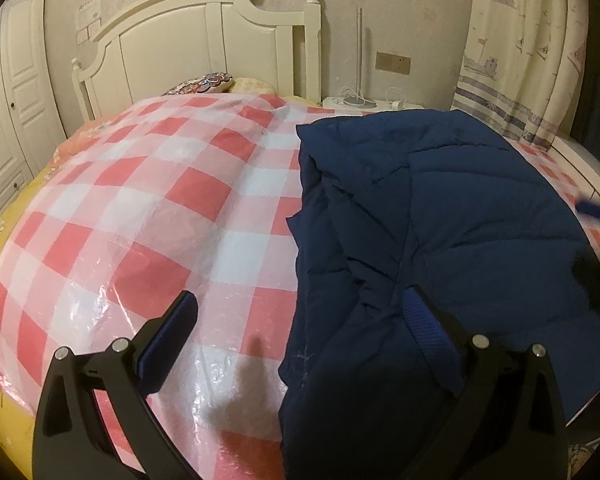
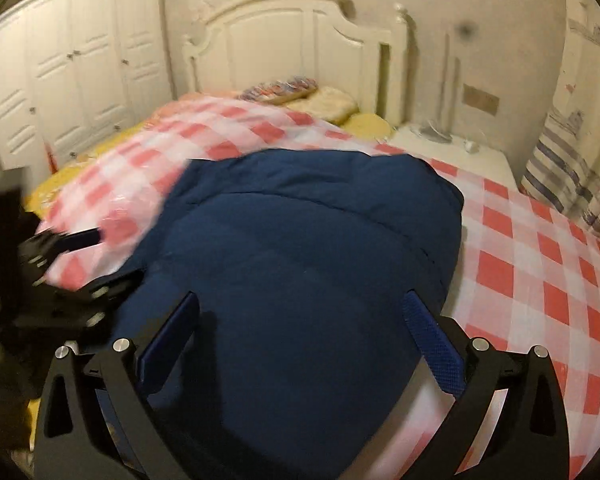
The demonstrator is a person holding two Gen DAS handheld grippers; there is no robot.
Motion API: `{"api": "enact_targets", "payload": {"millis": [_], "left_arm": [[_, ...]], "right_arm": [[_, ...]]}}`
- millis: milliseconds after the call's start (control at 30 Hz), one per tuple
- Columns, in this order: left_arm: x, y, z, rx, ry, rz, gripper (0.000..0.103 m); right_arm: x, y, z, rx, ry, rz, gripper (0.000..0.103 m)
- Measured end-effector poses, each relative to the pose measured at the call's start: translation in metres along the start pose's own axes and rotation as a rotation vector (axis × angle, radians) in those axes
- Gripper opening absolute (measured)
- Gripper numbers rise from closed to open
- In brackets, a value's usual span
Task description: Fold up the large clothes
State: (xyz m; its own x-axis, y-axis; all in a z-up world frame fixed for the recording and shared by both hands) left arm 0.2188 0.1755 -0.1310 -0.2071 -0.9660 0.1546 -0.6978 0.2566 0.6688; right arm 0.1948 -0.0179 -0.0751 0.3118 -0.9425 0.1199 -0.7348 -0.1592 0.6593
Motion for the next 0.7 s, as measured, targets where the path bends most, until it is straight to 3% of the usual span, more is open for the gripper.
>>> {"api": "enact_targets", "payload": {"millis": [67,133,300,433,533,600,700], "left_arm": [[0.001,0.000,0.001,0.000,0.001,0.000,0.101],[0.000,0.000,0.001,0.002,-0.004,-0.005,0.101],[-0.002,0.001,0.002,-0.010,0.017,0.044,0.101],[-0.011,-0.007,0.006,-0.058,0.133,0.215,0.101],[-0.021,-0.024,0.008,-0.143,0.269,0.425,0.101],[-0.028,-0.038,0.011,-0.203,0.376,0.552,0.101],[-0.024,-0.047,0.008,-0.214,0.367,0.603,0.101]], "right_arm": [[-0.008,-0.001,0.022,-0.030,0.004,-0.001,0.099],[-0.005,0.006,0.032,0.000,-0.040,-0.008,0.099],[0.024,0.014,0.042,-0.090,-0.248,-0.093,0.098],[0.042,-0.004,0.056,-0.189,-0.438,-0.198,0.098],[0.032,-0.020,0.063,-0.257,-0.509,-0.321,0.098],[0.024,-0.025,0.059,-0.261,-0.491,-0.327,0.099],[0.020,-0.032,0.056,-0.276,-0.482,-0.332,0.099]]}}
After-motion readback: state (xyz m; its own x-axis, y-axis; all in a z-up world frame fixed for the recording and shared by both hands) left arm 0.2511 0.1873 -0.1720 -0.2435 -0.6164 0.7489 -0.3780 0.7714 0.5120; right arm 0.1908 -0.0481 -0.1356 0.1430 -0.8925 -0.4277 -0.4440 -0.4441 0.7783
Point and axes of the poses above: each gripper's, at about its wrist camera, not at the fingertips, and y roughly against the way its jaws point, x to its right, z to its underside, the point moved 9 cm from there along -y, roughly the way its jaws point, and after that the axes turned 15 degrees about z, right-handed, at the moved point
